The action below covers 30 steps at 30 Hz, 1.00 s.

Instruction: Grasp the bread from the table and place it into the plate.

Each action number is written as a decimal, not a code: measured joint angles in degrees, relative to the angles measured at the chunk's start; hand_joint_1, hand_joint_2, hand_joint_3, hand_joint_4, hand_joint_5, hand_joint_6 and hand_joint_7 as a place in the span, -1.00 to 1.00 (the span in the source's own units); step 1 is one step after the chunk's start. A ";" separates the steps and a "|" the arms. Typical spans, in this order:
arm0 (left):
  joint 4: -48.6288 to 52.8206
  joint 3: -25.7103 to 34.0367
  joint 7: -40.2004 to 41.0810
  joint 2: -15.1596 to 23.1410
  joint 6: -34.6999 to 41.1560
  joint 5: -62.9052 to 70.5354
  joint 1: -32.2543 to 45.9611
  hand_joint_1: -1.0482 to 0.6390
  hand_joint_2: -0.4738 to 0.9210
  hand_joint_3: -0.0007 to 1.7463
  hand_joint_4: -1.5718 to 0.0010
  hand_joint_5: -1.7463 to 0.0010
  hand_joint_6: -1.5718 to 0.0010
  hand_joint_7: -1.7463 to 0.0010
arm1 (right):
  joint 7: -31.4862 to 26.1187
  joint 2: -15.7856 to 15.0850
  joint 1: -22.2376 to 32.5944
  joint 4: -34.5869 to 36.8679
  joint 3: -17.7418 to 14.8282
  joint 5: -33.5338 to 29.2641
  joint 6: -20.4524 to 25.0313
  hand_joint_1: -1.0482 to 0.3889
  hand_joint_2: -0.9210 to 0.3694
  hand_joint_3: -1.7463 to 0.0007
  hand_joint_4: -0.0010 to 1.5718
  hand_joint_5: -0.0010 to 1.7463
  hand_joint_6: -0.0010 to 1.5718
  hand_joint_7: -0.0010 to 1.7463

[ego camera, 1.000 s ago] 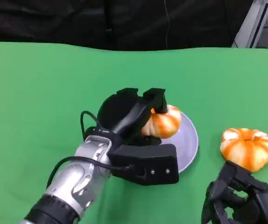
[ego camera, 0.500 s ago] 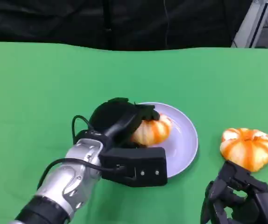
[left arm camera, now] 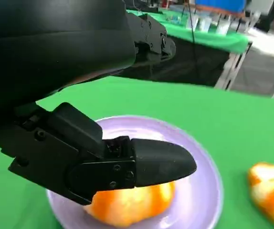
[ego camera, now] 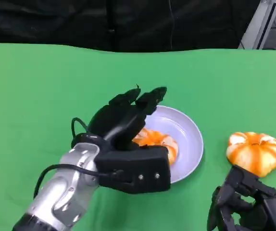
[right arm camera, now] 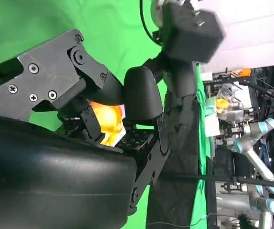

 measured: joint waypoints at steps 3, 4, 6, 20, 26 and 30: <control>-3.16 1.94 -0.77 0.09 -0.10 -3.17 1.72 -1.00 1.00 -0.06 1.00 1.00 1.00 1.00 | 0.08 0.00 -0.02 0.03 -0.05 0.11 0.00 0.28 -0.44 -0.40 0.07 1.00 -0.14 0.92; -4.04 2.41 -1.03 0.15 -0.22 -3.86 2.15 -1.00 1.00 -0.06 1.00 1.00 1.00 1.00 | 0.15 0.00 -0.03 0.06 -0.10 0.14 0.00 0.28 -0.44 -0.40 0.07 1.00 -0.14 0.91; -5.54 3.39 -1.69 0.48 -0.26 -5.53 2.91 -0.66 1.00 -0.39 0.84 0.94 0.75 0.94 | 0.30 0.02 -0.16 0.11 -0.10 0.16 0.00 0.28 -0.44 -0.40 0.07 1.00 -0.13 0.91; -31.26 22.35 -17.70 0.43 14.40 -43.88 24.91 0.14 0.49 0.35 -0.09 -0.79 -0.20 -0.38 | 0.17 0.03 -0.36 0.18 -0.22 -0.01 0.28 0.29 -0.45 -0.41 0.07 1.00 -0.14 0.93; -35.26 30.85 -21.26 0.28 21.16 -61.51 34.20 0.10 0.52 0.39 -0.06 -0.99 0.08 -0.96 | 0.18 0.05 -0.64 0.17 -0.27 0.01 0.42 0.29 -0.45 -0.40 0.07 1.00 -0.13 0.94; -33.44 35.58 -26.63 1.28 21.89 -70.57 40.77 0.05 0.53 0.36 -0.05 -1.00 0.11 -1.00 | 0.20 0.01 -0.74 0.33 -0.53 0.05 0.50 0.28 -0.45 -0.40 0.08 1.00 -0.12 0.94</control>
